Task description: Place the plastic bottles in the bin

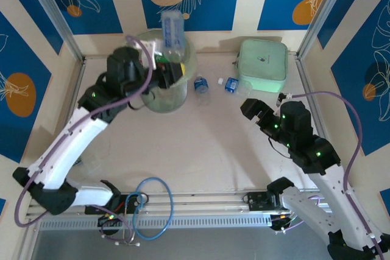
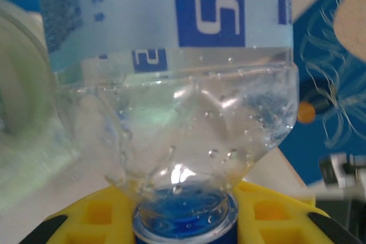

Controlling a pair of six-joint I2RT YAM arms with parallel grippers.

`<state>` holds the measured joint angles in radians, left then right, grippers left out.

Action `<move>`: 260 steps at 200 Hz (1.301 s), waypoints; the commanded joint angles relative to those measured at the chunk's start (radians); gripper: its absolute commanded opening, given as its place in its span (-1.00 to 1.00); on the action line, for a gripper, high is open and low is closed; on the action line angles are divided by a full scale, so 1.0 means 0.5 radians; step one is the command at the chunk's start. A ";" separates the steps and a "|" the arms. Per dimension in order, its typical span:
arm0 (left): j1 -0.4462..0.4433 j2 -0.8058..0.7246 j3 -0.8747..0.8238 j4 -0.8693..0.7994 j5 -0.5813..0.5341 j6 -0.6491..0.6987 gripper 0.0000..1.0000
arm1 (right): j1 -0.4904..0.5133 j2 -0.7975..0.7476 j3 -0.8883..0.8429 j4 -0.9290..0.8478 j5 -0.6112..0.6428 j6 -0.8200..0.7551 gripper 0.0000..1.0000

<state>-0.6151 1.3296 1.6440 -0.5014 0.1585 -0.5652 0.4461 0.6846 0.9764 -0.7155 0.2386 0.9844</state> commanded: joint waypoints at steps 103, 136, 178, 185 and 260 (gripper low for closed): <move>0.472 0.994 0.908 -0.608 0.084 -0.132 -1.00 | -0.074 -0.046 -0.060 -0.164 -0.021 -0.061 1.00; 0.510 1.036 0.868 -0.634 0.091 -0.191 -0.80 | -0.148 -0.044 -0.084 -0.130 -0.085 -0.085 1.00; 0.521 1.015 0.862 -0.621 0.070 -0.176 0.06 | -0.231 -0.035 -0.084 -0.103 -0.158 -0.120 0.99; 0.523 1.008 0.869 -0.611 0.073 -0.170 0.11 | -0.237 -0.024 -0.079 -0.092 -0.174 -0.130 1.00; 0.495 0.719 0.906 -0.605 -0.052 -0.025 0.31 | -0.319 0.519 0.047 0.163 -0.473 -0.404 0.98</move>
<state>-0.3645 1.8233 2.0682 -0.8062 0.1741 -0.6338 0.2993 0.8188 0.9546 -0.7261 0.1135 0.8745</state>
